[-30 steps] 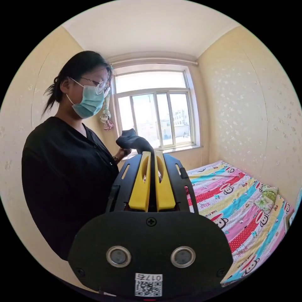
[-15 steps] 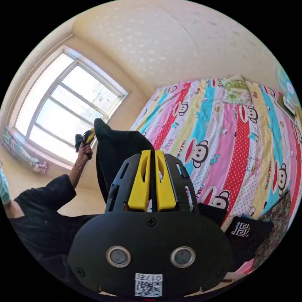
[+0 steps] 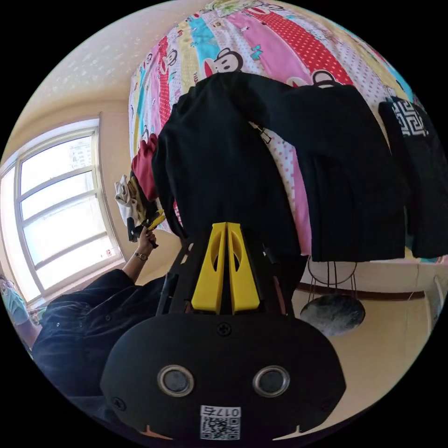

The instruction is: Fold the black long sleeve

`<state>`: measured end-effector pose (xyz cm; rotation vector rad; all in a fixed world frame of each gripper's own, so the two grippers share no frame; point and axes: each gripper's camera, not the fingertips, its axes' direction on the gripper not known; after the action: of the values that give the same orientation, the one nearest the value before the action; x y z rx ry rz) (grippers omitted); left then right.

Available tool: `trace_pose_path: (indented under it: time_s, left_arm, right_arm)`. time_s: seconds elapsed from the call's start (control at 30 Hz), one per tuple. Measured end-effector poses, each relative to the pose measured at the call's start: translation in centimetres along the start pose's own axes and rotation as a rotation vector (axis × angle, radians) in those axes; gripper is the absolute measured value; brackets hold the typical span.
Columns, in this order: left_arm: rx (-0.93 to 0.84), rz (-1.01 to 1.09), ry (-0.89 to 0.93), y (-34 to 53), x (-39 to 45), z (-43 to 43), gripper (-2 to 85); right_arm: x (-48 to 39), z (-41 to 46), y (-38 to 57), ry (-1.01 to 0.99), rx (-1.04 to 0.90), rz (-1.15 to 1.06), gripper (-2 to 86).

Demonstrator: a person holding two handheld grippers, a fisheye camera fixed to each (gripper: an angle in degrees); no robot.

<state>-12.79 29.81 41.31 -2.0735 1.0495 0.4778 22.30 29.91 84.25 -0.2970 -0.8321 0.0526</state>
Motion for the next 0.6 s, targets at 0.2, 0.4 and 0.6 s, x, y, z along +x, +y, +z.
trace_pose_path:
  time_s: [0.2, 0.4, 0.6]
  left_arm:
    - [-0.054, -0.057, 0.017, 0.3, 0.5, 0.7, 5.5]
    - [0.207, 0.323, -0.125, 4.3, 8.3, -14.0, 3.1]
    - [0.497, 0.037, 0.014, 12.0, 3.3, -24.4, 4.7]
  right_arm:
    - [1.6, -1.6, 0.4, -0.002, 0.012, 0.120, 0.4]
    - [3.3, -4.1, -1.3, -0.073, 0.093, 0.174, 1.1]
    - [8.8, -6.0, -2.5, -0.360, 0.332, 0.322, 5.4]
